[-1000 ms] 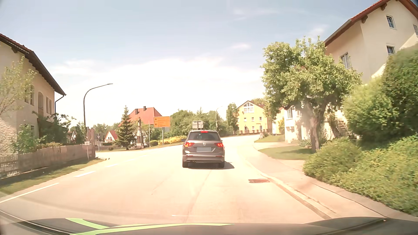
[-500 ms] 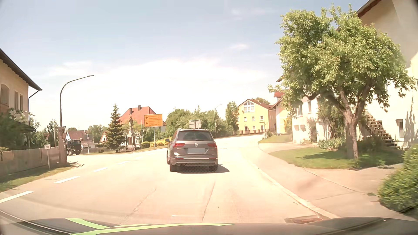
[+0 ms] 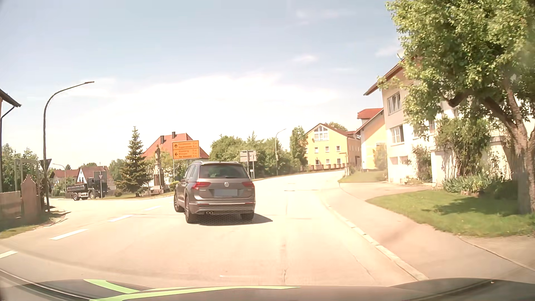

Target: Follow the waypoints while adhering to traffic rules and regulations

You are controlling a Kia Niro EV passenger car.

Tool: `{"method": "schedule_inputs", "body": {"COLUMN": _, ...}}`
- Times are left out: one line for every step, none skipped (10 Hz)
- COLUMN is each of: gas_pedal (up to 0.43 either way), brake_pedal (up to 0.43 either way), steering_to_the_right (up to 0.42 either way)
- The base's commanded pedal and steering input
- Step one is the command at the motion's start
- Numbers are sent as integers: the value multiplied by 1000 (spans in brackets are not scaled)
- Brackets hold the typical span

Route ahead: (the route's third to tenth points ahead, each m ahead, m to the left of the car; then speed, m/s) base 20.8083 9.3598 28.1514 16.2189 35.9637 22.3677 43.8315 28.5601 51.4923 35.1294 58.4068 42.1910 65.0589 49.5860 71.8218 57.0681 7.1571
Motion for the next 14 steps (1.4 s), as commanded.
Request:
{"method": "schedule_inputs", "body": {"gas_pedal": 0, "brake_pedal": 232, "steering_to_the_right": -36}}
{"method": "schedule_inputs", "body": {"gas_pedal": 0, "brake_pedal": 220, "steering_to_the_right": -63}}
{"method": "schedule_inputs", "body": {"gas_pedal": 0, "brake_pedal": 195, "steering_to_the_right": -89}}
{"method": "schedule_inputs", "body": {"gas_pedal": 0, "brake_pedal": 171, "steering_to_the_right": -113}}
{"method": "schedule_inputs", "body": {"gas_pedal": 0, "brake_pedal": 128, "steering_to_the_right": -140}}
{"method": "schedule_inputs", "body": {"gas_pedal": 0, "brake_pedal": 49, "steering_to_the_right": -166}}
{"method": "schedule_inputs", "body": {"gas_pedal": 0, "brake_pedal": 0, "steering_to_the_right": -180}}
{"method": "schedule_inputs", "body": {"gas_pedal": 0, "brake_pedal": 0, "steering_to_the_right": -195}}
{"method": "schedule_inputs", "body": {"gas_pedal": 0, "brake_pedal": 0, "steering_to_the_right": -205}}
{"method": "schedule_inputs", "body": {"gas_pedal": 0, "brake_pedal": 0, "steering_to_the_right": -212}}
{"method": "schedule_inputs", "body": {"gas_pedal": 0, "brake_pedal": 0, "steering_to_the_right": -218}}
{"method": "schedule_inputs", "body": {"gas_pedal": 8, "brake_pedal": 0, "steering_to_the_right": -221}}
{"method": "schedule_inputs", "body": {"gas_pedal": 59, "brake_pedal": 0, "steering_to_the_right": -227}}
{"method": "schedule_inputs", "body": {"gas_pedal": 67, "brake_pedal": 0, "steering_to_the_right": -230}}
